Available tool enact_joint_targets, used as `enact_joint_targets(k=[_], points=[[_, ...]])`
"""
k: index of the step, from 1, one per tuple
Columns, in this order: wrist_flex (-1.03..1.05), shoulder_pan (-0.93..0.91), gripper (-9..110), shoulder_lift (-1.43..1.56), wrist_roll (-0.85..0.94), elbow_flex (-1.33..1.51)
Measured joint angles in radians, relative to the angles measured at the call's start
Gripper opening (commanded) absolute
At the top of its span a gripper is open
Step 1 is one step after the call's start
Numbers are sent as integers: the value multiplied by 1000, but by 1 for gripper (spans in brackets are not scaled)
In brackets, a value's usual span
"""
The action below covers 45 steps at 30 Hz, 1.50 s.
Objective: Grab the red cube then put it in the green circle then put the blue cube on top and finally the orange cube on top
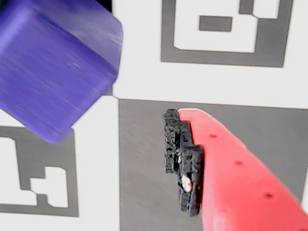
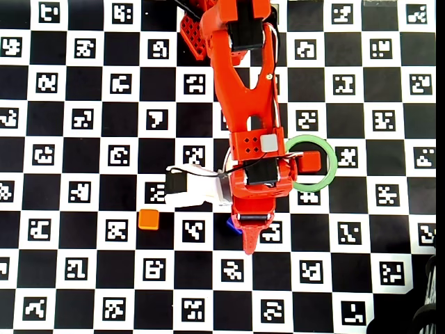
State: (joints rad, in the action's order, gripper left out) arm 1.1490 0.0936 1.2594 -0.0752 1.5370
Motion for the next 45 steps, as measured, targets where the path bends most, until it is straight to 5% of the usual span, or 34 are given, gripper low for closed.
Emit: enact_joint_targets(k=[45], points=[[-46,-23,48,-129,-12,-38]])
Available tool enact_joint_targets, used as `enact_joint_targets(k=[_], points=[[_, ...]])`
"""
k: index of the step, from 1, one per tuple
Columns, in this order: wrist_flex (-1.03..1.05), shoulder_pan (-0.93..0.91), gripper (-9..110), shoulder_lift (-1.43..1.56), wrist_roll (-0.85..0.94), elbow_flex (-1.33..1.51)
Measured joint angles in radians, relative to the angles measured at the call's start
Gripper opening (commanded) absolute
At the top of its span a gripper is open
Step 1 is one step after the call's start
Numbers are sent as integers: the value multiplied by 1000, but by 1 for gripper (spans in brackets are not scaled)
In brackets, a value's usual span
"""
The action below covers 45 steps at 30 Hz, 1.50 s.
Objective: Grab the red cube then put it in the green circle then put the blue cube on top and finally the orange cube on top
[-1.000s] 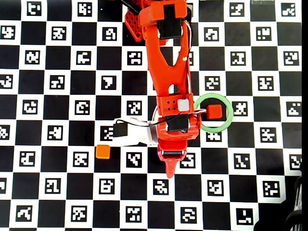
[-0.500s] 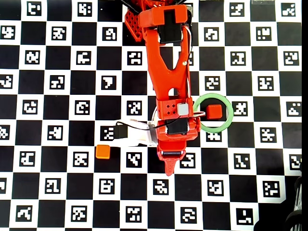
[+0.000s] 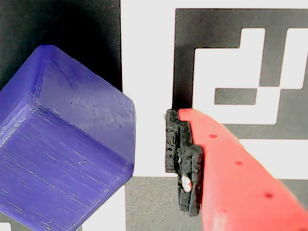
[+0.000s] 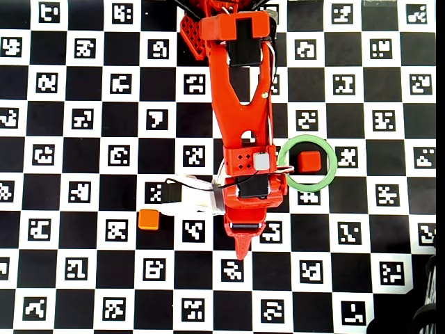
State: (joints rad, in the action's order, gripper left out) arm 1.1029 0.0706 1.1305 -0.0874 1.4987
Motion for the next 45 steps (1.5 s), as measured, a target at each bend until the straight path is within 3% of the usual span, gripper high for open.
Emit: enact_joint_targets(k=[45], points=[[100,-2,48,-28,-488,-107]])
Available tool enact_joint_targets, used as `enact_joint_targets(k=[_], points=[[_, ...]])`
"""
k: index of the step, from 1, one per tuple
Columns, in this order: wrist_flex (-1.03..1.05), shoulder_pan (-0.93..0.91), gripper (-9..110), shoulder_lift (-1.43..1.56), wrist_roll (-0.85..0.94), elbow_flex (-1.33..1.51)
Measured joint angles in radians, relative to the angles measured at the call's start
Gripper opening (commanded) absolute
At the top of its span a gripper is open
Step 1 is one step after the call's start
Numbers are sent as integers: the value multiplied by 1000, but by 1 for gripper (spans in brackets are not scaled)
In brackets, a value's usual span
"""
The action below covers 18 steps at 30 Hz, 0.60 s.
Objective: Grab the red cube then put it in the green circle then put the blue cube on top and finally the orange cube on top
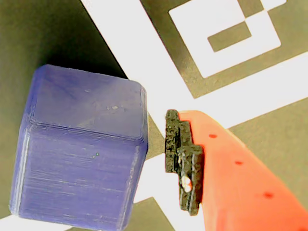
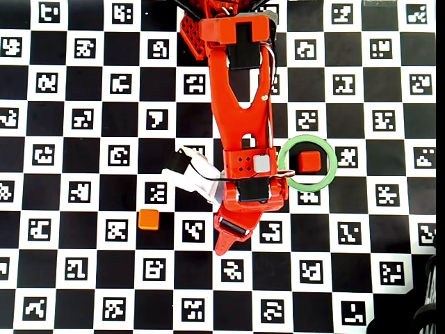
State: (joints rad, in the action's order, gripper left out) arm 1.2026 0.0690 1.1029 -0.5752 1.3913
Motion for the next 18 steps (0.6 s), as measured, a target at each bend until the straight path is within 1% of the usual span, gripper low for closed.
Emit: enact_joint_targets(k=[14,18], points=[[0,23,48,-5,-140,0],[-17,32,48,-29,-156,-9]])
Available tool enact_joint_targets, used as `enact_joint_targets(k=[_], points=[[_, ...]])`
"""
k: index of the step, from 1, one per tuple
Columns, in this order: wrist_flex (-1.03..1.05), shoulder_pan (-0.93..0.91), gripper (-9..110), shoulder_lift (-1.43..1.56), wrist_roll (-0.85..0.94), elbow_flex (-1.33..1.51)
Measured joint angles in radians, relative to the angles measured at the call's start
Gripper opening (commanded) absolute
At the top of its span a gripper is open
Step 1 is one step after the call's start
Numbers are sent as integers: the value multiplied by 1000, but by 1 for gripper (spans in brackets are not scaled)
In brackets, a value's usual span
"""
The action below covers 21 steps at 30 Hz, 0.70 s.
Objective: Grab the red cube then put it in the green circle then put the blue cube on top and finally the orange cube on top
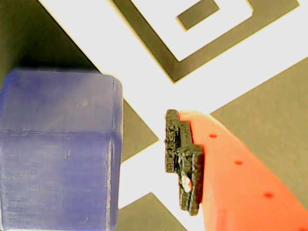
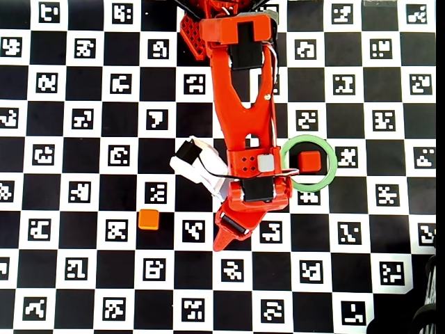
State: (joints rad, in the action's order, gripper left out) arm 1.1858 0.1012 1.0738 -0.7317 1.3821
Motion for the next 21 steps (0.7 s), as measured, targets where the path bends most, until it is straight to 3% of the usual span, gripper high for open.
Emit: enact_joint_targets(k=[21], points=[[-35,-2,47,-2,-5,-3]])
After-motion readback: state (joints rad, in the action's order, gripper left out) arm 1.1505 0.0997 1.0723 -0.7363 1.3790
